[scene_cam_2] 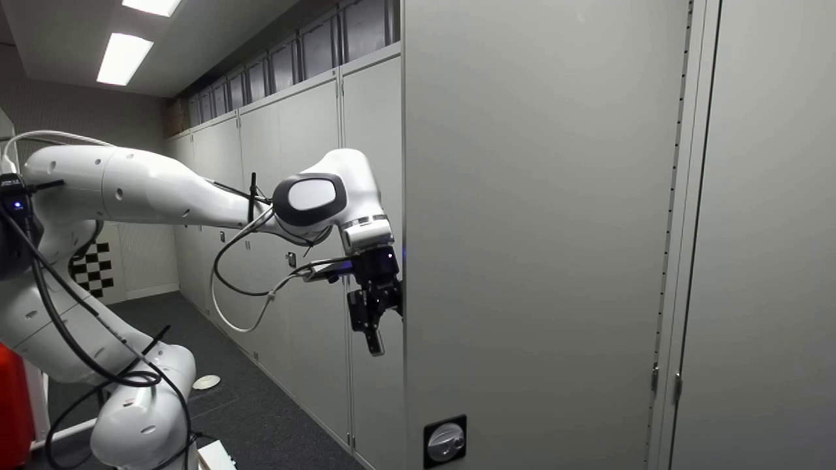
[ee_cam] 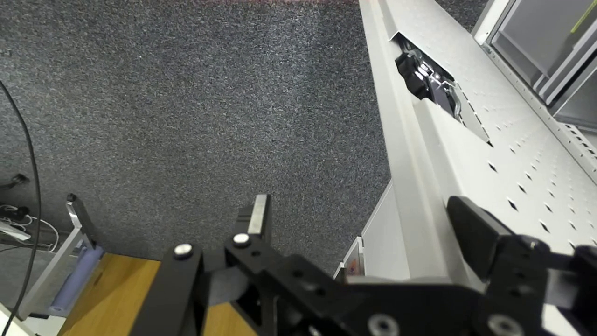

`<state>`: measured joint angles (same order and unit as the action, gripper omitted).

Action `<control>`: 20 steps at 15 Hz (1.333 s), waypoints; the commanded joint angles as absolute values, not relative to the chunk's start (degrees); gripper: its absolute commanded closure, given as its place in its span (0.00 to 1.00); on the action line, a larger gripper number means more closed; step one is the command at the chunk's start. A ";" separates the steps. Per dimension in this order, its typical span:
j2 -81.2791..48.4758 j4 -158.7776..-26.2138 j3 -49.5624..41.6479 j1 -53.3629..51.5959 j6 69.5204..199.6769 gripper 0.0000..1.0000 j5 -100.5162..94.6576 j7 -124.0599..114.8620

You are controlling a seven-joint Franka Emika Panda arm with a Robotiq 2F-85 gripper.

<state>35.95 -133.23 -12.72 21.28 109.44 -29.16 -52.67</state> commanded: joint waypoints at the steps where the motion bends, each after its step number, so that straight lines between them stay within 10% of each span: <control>1: 33.75 -130.69 -13.37 22.99 109.50 0.00 -27.13 -49.65; 20: 30.40 -129.19 -16.81 26.51 109.74 0.00 -23.45 -49.07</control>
